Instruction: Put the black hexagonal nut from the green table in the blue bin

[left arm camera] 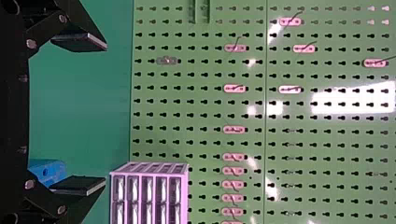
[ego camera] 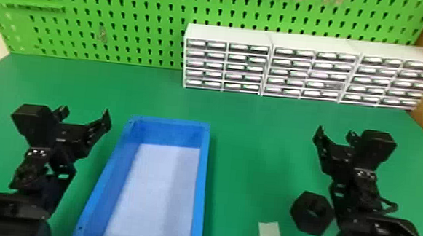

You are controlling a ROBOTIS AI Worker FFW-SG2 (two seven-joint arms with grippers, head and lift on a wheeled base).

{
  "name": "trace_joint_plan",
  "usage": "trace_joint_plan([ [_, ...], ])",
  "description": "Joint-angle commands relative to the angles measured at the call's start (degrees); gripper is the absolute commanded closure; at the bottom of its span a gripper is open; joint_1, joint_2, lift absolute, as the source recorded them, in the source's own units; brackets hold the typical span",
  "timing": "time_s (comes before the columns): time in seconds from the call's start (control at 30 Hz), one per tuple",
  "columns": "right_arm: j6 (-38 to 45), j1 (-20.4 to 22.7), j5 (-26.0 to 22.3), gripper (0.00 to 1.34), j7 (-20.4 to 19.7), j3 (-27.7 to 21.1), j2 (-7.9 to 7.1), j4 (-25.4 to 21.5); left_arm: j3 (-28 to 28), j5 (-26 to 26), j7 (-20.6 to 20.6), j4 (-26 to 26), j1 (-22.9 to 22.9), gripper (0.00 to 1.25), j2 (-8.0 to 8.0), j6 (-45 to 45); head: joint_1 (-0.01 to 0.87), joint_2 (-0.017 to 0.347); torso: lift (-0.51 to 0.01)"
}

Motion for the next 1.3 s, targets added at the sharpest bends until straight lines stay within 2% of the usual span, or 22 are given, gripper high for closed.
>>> trace_joint_plan([
  [0.0, 0.1, 0.0, 0.1, 0.53, 0.0, -0.6, 0.08, 0.0, -0.6, 0.1, 0.0, 0.0, 0.0, 0.25, 0.00, 0.0, 0.686, 0.052, -0.097],
  [0.27, 0.1, 0.0, 0.0, 0.53, 0.0, -0.7, 0.08, 0.0, -0.9, 0.2, 0.0, 0.0, -0.2, 0.25, -0.09, 0.0, 0.686, 0.052, -0.097],
  [0.63, 0.2, -0.1, 0.5, 0.53, 0.0, -3.5, 0.08, 0.6, -1.1, 0.2, 0.0, 0.0, -0.4, 0.25, -0.09, 0.0, 0.686, 0.052, -0.097],
  [1.27, 0.3, -0.1, 0.4, 0.53, 0.0, -4.2, 0.08, 1.0, -1.1, 0.2, 0.0, 0.0, -0.5, 0.25, -0.09, -0.1, 0.686, 0.052, -0.097],
])
